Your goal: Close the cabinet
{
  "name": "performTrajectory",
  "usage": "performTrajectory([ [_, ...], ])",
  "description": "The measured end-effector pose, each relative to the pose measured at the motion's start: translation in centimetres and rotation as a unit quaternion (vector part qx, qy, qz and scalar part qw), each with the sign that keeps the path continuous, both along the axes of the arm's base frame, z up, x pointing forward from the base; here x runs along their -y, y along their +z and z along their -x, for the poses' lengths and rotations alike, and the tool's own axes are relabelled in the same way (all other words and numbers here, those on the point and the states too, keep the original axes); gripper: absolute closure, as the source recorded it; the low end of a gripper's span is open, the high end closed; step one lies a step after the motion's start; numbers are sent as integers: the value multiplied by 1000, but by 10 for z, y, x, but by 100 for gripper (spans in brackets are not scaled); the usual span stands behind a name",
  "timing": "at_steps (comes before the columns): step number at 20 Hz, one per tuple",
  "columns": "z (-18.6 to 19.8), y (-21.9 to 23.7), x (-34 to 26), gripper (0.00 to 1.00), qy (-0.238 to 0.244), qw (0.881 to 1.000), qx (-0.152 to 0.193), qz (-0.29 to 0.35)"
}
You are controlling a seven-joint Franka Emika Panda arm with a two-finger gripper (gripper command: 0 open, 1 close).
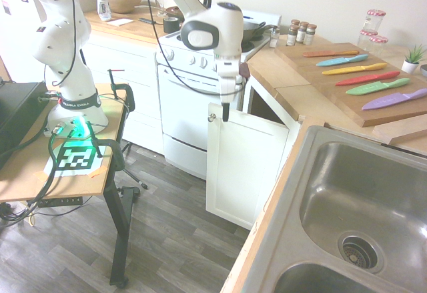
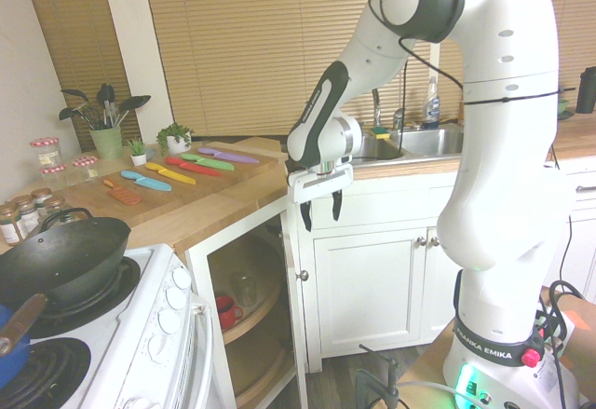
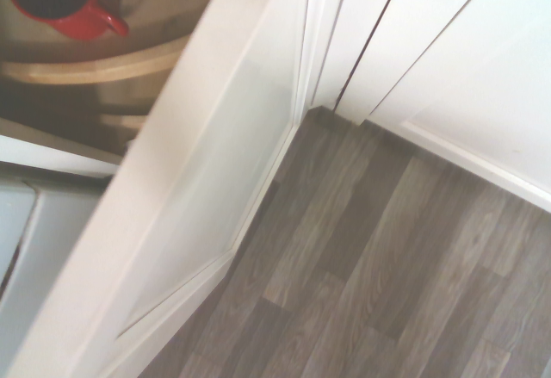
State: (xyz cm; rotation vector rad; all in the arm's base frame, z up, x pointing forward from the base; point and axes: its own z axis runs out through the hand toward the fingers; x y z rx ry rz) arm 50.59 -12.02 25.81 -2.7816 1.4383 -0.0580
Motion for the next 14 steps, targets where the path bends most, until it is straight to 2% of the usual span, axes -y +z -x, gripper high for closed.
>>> performTrajectory([
  [5,-8,-37,-3,0,6,1000,-17,-3],
  [8,-7,-52,-16,0,20,1000,-14,2],
  [9,-7,-55,-19,100,23,1000,-15,3],
  [14,5,-65,-19,100,25,1000,-9,11],
])
